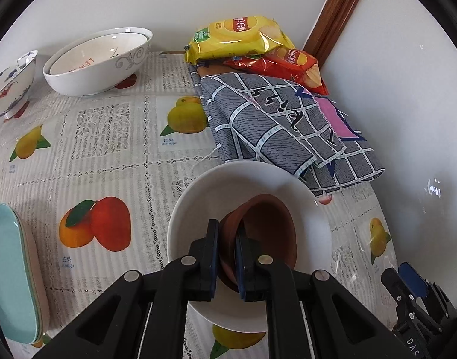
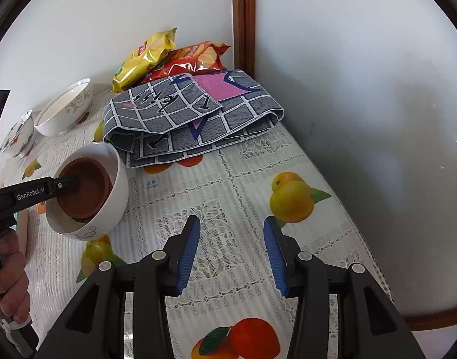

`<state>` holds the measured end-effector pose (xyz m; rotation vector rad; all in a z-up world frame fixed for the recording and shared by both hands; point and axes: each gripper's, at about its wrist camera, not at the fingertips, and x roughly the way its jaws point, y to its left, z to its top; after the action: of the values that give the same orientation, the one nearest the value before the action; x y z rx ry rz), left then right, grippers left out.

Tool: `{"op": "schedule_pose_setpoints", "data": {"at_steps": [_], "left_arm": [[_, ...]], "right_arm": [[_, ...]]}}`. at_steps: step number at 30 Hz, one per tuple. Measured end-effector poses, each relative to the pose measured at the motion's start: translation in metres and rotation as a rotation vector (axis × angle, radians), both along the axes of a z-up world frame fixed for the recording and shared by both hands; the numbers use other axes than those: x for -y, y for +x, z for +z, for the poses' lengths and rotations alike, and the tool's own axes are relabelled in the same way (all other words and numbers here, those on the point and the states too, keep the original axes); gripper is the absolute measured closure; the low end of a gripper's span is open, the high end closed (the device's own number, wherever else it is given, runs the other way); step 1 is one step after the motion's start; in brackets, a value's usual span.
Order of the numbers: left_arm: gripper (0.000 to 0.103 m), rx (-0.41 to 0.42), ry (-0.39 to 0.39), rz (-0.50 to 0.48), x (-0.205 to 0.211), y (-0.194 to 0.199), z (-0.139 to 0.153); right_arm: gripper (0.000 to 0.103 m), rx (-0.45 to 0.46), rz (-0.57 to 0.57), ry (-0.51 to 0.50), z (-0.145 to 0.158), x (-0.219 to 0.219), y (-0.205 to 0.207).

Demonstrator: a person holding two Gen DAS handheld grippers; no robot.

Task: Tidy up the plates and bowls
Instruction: 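Lower the left gripper's terracotta bowl into the white bowl onto the other, then open the left gripper and release the terracotta bowl, then close both grippers on the rim of the white bowl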

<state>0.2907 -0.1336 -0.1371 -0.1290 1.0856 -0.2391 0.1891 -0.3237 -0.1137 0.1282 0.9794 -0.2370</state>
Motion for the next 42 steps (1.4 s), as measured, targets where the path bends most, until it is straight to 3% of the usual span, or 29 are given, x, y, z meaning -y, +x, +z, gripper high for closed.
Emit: {"op": "schedule_pose_setpoints", "data": {"at_steps": [6, 9, 15, 21, 27, 36, 42], "left_arm": [[0.091, 0.005, 0.010, -0.023, -0.003, -0.005, 0.007], [0.078, 0.040, 0.012, -0.011, -0.010, -0.009, 0.018], [0.078, 0.066, 0.024, 0.021, -0.029, -0.013, 0.029], [0.078, 0.027, 0.015, 0.040, -0.042, -0.008, 0.020], [0.078, -0.007, 0.010, 0.027, -0.040, -0.002, 0.008], [0.078, -0.050, 0.038, 0.006, -0.035, 0.010, -0.013], [0.072, -0.062, 0.069, -0.010, -0.031, 0.015, -0.021]], "right_arm": [[0.059, -0.002, 0.028, 0.028, 0.000, -0.010, 0.005], [0.059, 0.007, 0.047, 0.046, 0.002, -0.017, 0.011], [0.059, 0.024, 0.086, 0.118, 0.009, -0.030, 0.029], [0.059, -0.002, 0.139, 0.186, 0.004, -0.049, 0.050], [0.059, -0.041, 0.149, 0.188, -0.007, -0.063, 0.069], [0.060, -0.094, 0.124, 0.085, -0.023, -0.072, 0.086], [0.066, -0.151, 0.123, 0.051, -0.036, -0.076, 0.095]]}}
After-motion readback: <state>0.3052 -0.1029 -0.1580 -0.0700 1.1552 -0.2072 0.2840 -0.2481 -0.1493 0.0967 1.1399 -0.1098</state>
